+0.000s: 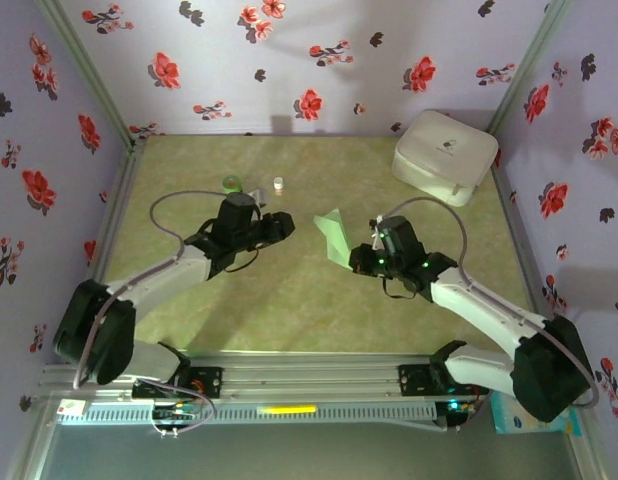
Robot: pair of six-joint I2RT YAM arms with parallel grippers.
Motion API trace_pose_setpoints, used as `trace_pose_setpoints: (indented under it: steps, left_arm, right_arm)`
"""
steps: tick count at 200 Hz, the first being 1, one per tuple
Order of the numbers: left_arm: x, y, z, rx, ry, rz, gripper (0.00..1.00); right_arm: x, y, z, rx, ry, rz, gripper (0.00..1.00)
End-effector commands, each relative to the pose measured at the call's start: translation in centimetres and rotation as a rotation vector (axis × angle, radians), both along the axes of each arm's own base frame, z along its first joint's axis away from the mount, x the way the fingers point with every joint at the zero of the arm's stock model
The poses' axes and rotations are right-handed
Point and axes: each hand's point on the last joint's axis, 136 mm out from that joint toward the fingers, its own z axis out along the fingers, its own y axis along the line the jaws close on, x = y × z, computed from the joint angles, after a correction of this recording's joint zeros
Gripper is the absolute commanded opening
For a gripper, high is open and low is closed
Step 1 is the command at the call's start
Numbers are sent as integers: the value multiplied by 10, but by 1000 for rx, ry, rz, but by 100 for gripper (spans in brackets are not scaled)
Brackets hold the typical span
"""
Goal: Fold a paper plane with a square sheet of paper (pick it up from the middle)
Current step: Turn over the paper at the center of the table.
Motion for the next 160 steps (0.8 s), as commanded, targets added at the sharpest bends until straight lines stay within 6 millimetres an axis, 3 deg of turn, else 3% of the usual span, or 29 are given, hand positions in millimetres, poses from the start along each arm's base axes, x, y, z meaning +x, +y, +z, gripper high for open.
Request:
trace_pose_setpoints:
  steps: [1,33,67,117,160]
  left_arm:
    - [2,28,5,86,-73,87,41]
    - [-1,52,15,108,-129,177,46]
    - [-5,72,16,124,-149,252,49]
    - [-9,86,17,129,-146,309,50]
    - [-11,96,11,130,-136,346,50]
  right_arm:
    - [1,-35,4,-233,-61,-5,0]
    - [4,-63,13,-491,-112,-24,0]
    - [8,-69,15,-749,-162,15,2]
    - [8,-43,1,-1007,-224,161,0]
    - [-7,-3,-25,-1017,-212,346,2]
